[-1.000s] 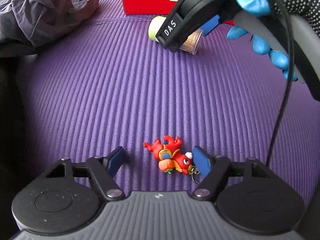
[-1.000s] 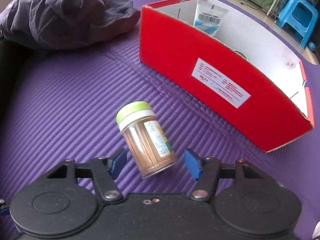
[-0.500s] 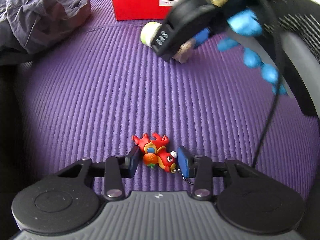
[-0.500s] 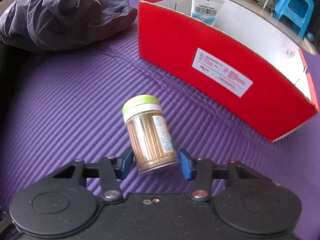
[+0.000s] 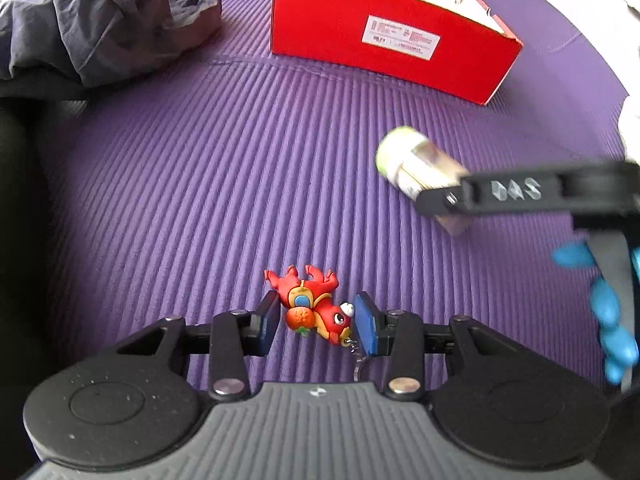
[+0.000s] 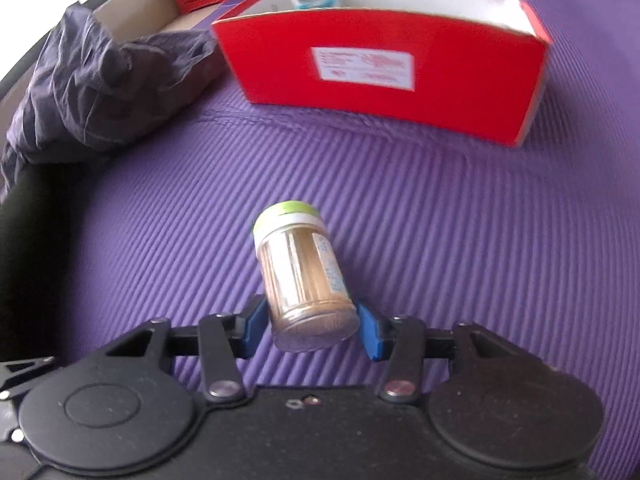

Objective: Organize rigid objects
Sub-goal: 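Grasp the red parrot keychain with left tool while right tool grasps the toothpick jar, then carry the keychain and toothpick jar up over the red box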

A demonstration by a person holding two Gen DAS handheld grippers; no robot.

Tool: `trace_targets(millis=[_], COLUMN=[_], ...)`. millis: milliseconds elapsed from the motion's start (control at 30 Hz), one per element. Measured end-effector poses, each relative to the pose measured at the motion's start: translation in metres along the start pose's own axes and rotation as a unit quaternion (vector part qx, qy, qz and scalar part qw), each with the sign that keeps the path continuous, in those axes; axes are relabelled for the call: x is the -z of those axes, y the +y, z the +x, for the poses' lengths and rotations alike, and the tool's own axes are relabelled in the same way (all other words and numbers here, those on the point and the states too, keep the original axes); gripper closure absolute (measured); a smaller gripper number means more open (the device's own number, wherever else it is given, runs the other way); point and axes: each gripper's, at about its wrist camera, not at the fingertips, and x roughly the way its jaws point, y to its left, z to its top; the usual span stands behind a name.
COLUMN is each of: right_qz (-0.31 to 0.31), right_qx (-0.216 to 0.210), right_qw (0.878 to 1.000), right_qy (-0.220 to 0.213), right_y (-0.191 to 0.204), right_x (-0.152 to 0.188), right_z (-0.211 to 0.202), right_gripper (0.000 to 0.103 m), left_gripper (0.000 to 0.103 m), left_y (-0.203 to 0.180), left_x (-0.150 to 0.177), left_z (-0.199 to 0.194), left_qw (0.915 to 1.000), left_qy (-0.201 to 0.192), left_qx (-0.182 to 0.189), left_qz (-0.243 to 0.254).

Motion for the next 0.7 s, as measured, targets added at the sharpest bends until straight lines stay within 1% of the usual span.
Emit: trace_targets(millis=[167,267,367,533,700], right_qz=[0.032,0.051,0.048,0.036,0.045], right_qx=[-0.011,-0.012,-0.004,0.01,0.019], right_qw=[0.999,0.998,0.998,0.996,0.992], right_qy=[-0.021,-0.033,-0.052,-0.076,-0.121], right_y=[-0.005,-0.005,-0.001,0.002,-0.004], right_x=[0.016,0.024,0.026,0.024,0.005], right_z=[-0.021,-0.031,-0.04,-0.055,-0.076], right_gripper=[0.057,0.058,0.059,0.06,0.06], left_gripper=[0.063,0.063,0.063,0.063,0.063], left_y=[-0.004,-0.005,-0.007,-0.009,-0.009], left_x=[-0.009,-0.017,-0.026,-0.055,-0.089], left_z=[-0.009,-0.015,-0.02,-0.026,-0.037], left_qw=[0.9996,0.9991,0.9985,0.9973,0.9949], left_qy=[-0.026,-0.038,-0.047,-0.061,-0.087], left_qx=[0.0,0.011,0.019,0.035,0.046], left_qz=[0.014,0.017,0.021,0.023,0.021])
